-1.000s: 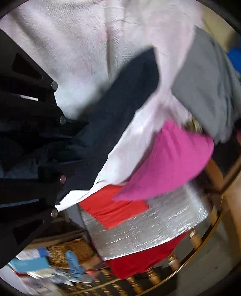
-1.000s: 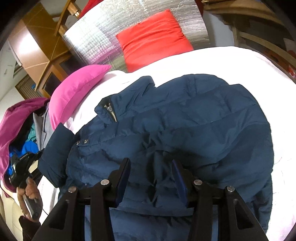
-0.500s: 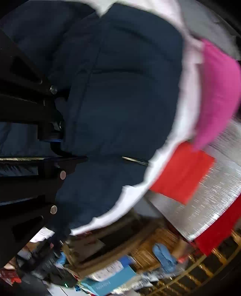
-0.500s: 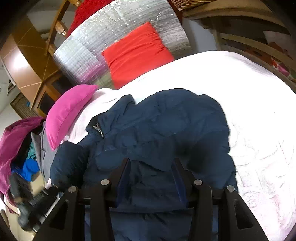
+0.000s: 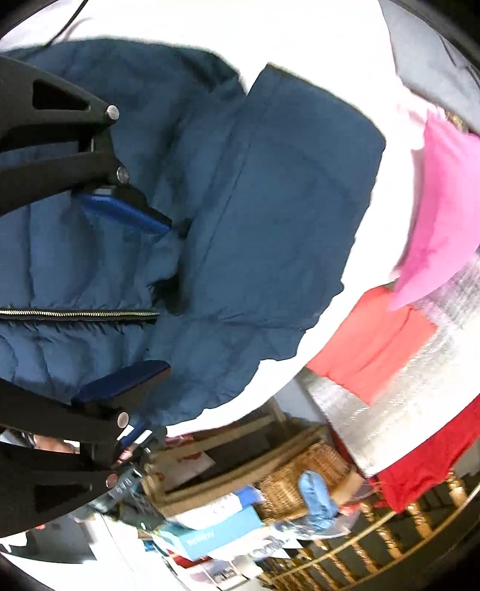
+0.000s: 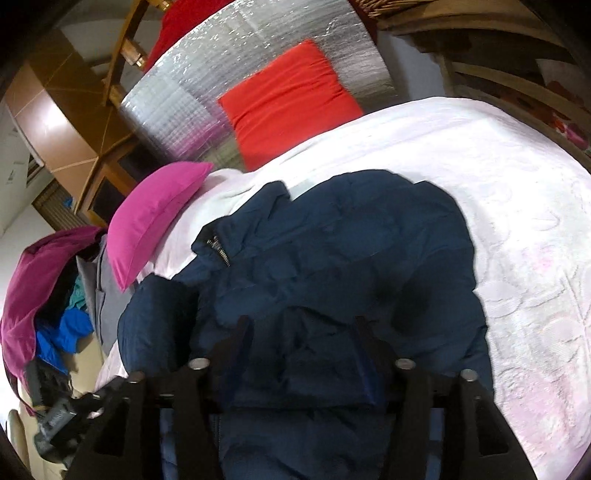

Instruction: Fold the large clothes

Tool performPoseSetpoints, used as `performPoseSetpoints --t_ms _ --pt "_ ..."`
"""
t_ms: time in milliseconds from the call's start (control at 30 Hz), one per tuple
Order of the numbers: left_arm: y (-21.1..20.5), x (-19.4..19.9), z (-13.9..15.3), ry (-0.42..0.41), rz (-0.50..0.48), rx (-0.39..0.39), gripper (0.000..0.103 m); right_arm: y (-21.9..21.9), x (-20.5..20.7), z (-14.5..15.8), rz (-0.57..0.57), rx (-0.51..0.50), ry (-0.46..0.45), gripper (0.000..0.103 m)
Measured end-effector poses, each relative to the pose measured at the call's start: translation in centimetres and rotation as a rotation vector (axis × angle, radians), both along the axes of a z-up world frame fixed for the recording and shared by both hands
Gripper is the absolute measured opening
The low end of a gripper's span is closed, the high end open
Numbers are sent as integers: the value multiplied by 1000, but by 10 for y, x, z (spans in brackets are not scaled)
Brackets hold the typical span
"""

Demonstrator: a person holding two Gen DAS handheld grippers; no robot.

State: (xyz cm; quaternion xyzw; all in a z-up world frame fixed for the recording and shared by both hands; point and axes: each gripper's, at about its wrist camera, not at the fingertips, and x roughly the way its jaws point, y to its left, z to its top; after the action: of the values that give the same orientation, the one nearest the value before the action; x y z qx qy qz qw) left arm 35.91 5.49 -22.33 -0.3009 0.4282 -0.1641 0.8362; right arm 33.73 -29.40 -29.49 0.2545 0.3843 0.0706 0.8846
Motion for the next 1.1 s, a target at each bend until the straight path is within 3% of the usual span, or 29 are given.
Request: performPoseSetpoints --t_ms 100,300,333,400,700,833,1100 --pt "35 0 1 2 91 -28 73 9 5 -5 4 -20 20 68" --pt "111 8 -17 80 367 -105 73 15 15 -17 -29 -59 56 66" --pt "116 9 -19 85 396 -106 73 14 15 -18 -43 -76 54 61" --pt "126 13 -20 102 434 -81 73 14 17 -20 -67 -119 57 34" --pt "113 36 -34 108 396 -93 72 10 32 -40 -84 -151 146 34" --pt "112 43 -37 101 400 -98 58 9 32 -40 -78 -143 147 34" --pt "121 47 -46 135 444 -127 61 9 32 -42 -63 -146 153 34"
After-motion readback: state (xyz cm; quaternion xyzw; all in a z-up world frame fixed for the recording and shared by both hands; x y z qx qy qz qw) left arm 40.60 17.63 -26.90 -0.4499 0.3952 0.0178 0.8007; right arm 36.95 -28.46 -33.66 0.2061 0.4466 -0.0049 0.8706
